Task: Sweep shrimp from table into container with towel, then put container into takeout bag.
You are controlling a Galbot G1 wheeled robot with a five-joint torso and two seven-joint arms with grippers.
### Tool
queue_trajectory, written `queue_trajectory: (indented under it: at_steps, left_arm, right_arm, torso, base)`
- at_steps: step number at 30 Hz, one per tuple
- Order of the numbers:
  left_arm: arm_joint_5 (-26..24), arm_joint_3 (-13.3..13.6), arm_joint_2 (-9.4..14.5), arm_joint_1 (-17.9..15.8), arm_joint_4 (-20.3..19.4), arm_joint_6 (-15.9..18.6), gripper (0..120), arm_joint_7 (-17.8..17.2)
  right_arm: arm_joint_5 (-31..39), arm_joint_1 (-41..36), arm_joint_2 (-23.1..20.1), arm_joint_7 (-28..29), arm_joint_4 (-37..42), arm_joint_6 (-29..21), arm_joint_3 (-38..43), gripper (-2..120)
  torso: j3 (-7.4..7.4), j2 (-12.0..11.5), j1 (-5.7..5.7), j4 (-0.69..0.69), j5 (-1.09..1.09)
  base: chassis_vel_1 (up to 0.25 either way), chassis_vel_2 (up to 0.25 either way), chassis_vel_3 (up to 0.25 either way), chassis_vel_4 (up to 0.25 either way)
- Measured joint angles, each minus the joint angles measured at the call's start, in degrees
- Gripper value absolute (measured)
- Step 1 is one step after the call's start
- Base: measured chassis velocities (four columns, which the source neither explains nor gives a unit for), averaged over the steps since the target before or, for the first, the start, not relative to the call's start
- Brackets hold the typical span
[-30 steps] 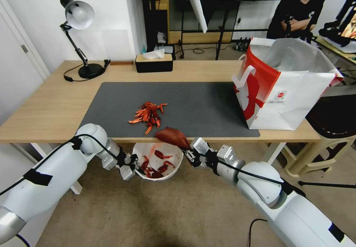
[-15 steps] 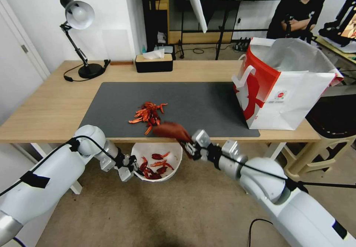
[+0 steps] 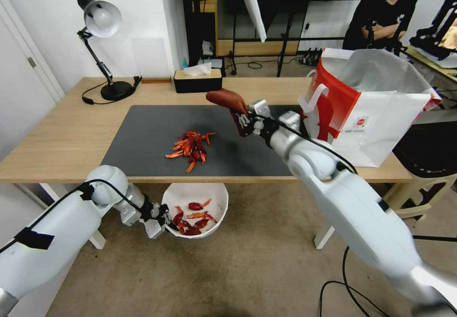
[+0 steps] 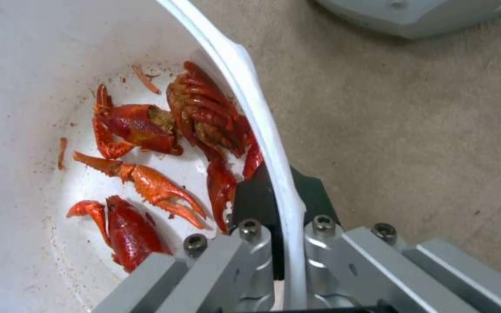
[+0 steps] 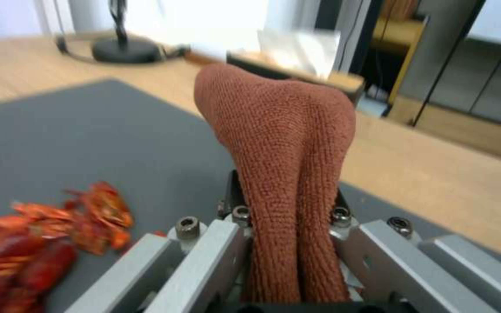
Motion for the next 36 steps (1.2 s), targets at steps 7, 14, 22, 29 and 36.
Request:
queue_trajectory:
  at_steps: [7,14,22,29,36]
  left_arm:
    - [-0.6,-0.2,0.5,-0.2,0.9,-0.2,0,0.1]
    - [-1.2,-0.3,0.9,-0.5,1.7,-0.3,0,0.2]
    - [-1.7,-0.4,1.1,-0.8,2.2,-0.5,0,0.2]
    - [-1.8,-0.3,1.1,-1.2,2.6,-0.6,0,0.2]
    - [-1.9,-0.1,1.1,-1.9,2.9,-0.6,0,0.2]
  right_arm:
    - [-4.1,5.4,4.6,-1.9,-10.8,-0.2,-3.0,4]
    - [-7.2,8.6,7.4,-7.0,-17.4,-0.8,-5.1,4]
    - [-8.9,8.7,6.2,-12.9,-16.9,-2.0,-7.9,4]
    - [-8.9,4.9,3.4,-13.9,-11.3,-2.3,-8.7,4]
    - [-8.6,1.4,0.5,-13.9,-5.9,-2.3,-8.8,4]
  torso:
    - [0.0,0.0,0.0,0.01,0.0]
    - [-0.01,0.0,0.0,0.01,0.0]
    - [-0.01,0.0,-0.01,0.0,0.0]
    - [-0.01,0.0,-0.01,0.0,0.01]
    - [-0.01,0.0,-0.02,0.0,0.02]
  base:
    - [0.0,0.0,0.0,0.0]
    - [0.0,0.0,0.0,0.0]
    - [0.0,0.0,0.0,0.0]
    - [0.0,0.0,0.0,0.0]
    - [0.0,0.0,0.0,0.0]
